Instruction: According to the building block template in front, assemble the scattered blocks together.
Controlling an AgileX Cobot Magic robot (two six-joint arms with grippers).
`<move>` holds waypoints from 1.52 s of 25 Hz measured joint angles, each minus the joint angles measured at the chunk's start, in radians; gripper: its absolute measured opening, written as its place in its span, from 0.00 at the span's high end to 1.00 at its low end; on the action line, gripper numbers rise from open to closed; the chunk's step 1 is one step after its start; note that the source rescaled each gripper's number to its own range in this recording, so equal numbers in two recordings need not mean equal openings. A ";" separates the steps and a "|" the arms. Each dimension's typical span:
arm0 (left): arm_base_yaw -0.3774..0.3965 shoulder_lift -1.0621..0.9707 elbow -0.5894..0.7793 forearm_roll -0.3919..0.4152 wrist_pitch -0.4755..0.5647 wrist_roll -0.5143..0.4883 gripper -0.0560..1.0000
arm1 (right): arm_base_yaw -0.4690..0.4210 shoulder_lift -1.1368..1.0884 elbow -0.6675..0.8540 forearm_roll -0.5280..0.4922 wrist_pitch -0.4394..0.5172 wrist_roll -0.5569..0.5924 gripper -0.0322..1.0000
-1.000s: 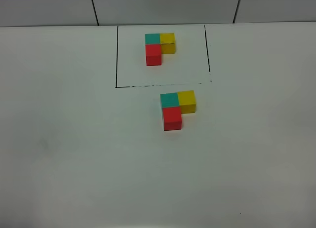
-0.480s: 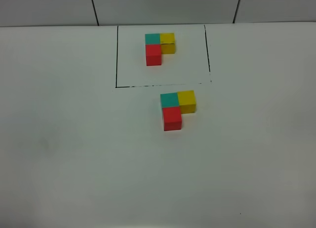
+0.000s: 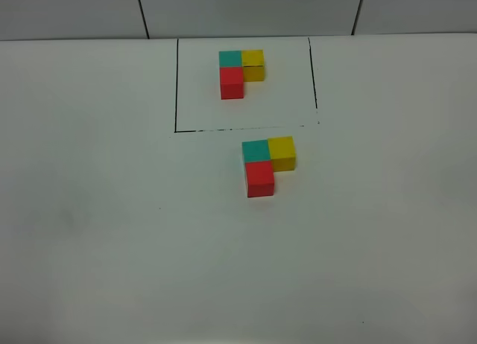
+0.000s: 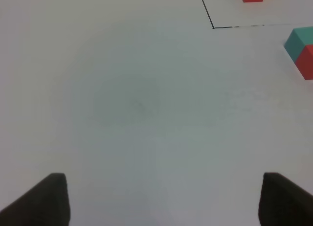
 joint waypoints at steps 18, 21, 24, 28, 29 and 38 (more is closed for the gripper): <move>0.000 0.000 0.000 0.000 0.000 0.000 0.28 | -0.073 0.000 0.000 0.000 0.000 0.000 0.24; 0.000 0.000 0.000 0.000 0.000 0.000 0.28 | -0.099 0.000 0.000 0.000 0.000 0.000 0.24; 0.000 0.000 0.000 0.000 0.000 0.000 0.28 | -0.099 0.000 0.000 0.000 0.000 0.000 0.24; 0.000 0.000 0.000 0.000 0.000 0.000 0.28 | -0.099 0.000 0.000 0.000 0.000 0.000 0.24; 0.000 0.000 0.000 0.000 0.000 0.000 0.28 | -0.099 0.000 0.000 0.000 0.000 0.000 0.24; 0.000 0.000 0.000 0.000 0.000 0.000 0.28 | -0.099 0.000 0.000 0.000 0.000 0.000 0.24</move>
